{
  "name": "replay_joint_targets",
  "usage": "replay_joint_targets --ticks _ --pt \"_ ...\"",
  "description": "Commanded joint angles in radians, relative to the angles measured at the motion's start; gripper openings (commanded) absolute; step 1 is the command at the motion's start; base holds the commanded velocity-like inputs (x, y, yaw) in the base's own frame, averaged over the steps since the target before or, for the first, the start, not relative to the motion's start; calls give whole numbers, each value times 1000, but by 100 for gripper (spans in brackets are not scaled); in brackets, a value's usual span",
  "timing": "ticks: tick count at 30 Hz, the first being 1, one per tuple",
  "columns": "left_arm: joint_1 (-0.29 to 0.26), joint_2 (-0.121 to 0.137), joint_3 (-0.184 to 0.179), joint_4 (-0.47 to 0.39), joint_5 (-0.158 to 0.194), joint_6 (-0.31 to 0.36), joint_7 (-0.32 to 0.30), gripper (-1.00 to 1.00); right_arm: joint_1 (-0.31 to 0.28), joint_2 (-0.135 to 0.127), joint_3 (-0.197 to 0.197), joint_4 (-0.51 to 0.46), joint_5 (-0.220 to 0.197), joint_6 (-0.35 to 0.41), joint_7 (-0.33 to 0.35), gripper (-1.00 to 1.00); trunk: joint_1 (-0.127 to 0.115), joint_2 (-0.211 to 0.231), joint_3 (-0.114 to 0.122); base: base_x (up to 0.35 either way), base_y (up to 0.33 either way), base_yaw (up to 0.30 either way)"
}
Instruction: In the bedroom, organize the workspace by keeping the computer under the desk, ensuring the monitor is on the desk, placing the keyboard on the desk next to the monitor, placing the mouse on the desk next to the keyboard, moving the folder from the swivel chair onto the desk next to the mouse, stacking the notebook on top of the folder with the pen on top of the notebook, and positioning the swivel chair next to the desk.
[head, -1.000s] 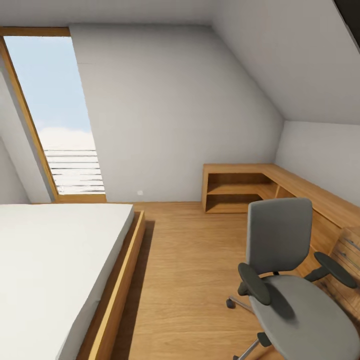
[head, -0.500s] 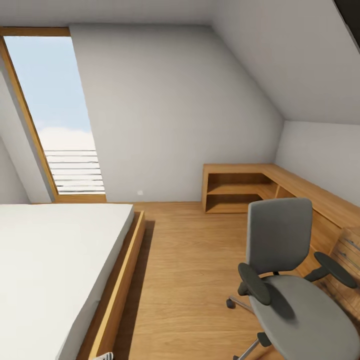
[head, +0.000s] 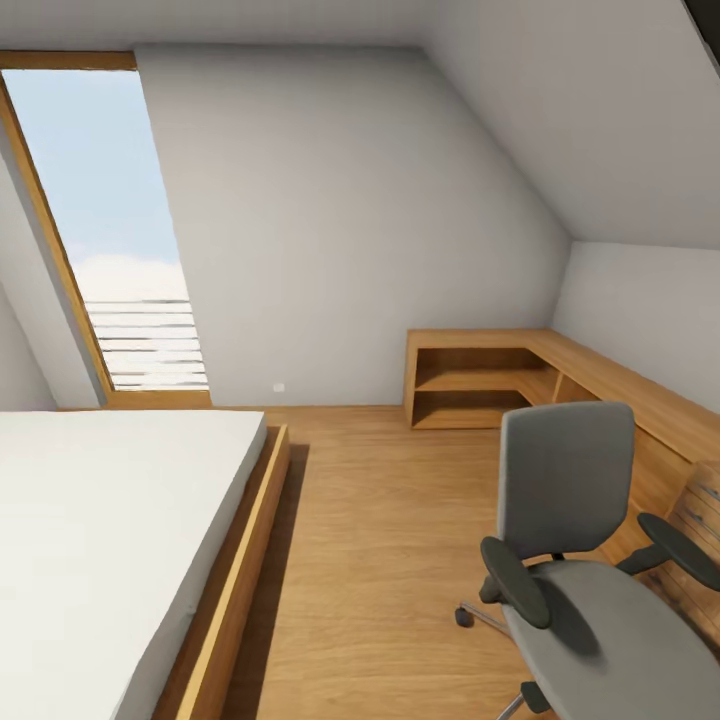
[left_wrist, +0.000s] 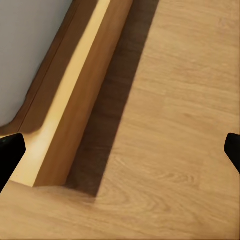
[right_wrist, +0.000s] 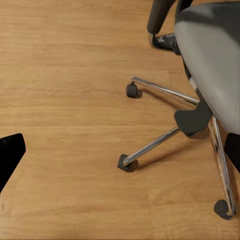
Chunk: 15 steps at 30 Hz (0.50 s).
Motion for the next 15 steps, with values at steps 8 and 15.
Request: replay_joint_targets --ticks 8,15 --pt "0 -2 1 -1 9 -2 1 100 -1 0 9 0 -3 -2 -5 100 0 -1 -1 13 0 0" --pt "0 -2 -1 -1 9 -2 -2 100 -1 0 9 0 -2 -2 -5 100 0 -1 -1 168 123 0"
